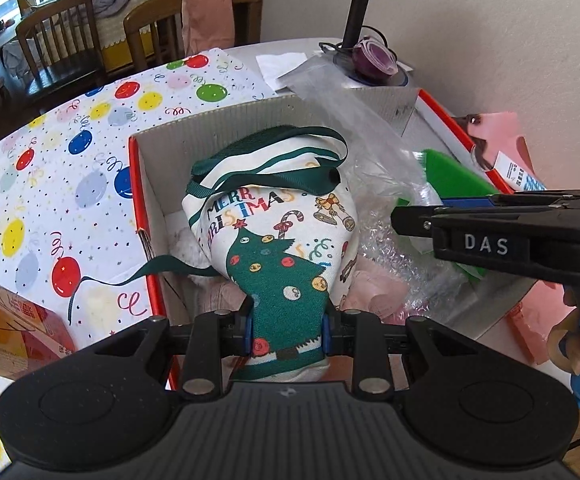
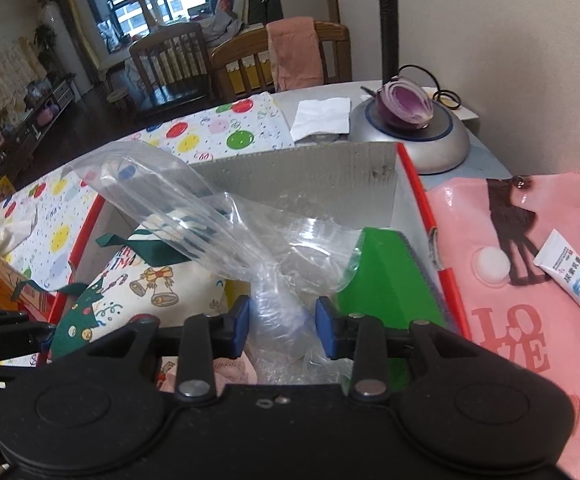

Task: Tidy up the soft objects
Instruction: 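Open the left gripper to drop the tote bag while the right gripper releases the plastic bag into the box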

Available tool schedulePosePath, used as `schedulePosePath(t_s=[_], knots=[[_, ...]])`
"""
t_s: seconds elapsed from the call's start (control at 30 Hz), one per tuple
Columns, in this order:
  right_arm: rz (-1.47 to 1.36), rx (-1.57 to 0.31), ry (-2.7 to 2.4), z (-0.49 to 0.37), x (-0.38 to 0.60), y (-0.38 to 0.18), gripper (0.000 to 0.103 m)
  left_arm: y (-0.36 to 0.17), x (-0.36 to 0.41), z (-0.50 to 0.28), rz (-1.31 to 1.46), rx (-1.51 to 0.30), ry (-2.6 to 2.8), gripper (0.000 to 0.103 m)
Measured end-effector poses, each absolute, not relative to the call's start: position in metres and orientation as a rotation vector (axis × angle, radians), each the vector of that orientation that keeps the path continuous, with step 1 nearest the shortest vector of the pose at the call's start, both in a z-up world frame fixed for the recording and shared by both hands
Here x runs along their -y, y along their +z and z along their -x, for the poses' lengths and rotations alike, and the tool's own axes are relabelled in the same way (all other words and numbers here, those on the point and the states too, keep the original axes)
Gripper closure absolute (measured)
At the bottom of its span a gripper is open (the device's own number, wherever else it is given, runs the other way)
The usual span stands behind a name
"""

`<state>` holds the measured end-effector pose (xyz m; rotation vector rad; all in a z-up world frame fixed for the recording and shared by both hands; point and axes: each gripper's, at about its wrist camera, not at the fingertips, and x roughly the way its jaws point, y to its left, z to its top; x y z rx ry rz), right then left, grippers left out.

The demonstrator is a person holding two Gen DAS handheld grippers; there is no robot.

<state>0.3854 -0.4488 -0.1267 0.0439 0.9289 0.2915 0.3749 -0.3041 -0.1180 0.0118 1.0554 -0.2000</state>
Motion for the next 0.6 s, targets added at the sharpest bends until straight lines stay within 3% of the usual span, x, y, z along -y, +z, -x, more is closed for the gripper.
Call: schedulePosePath(t_s=[0.23, 0.37, 0.6], knots=[[-0.021, -0.929, 0.325, -0.382, 0.445, -0.127, 0.062, -0.118, 0.307, -0.373, -0.016, -1.044, -0.190, 0.072], [-0.013, -0.924, 0.344, -0.378, 0.447, -0.126, 0.051, -0.115, 0.308, -0.367, -0.021, -1.015, -0.184, 0.029], [-0.028, -0.921, 0.367, -0.370, 0.452, -0.120, 0.039, -0.102, 0.309, -0.355, -0.027, -0.949, -0.199, 0.028]])
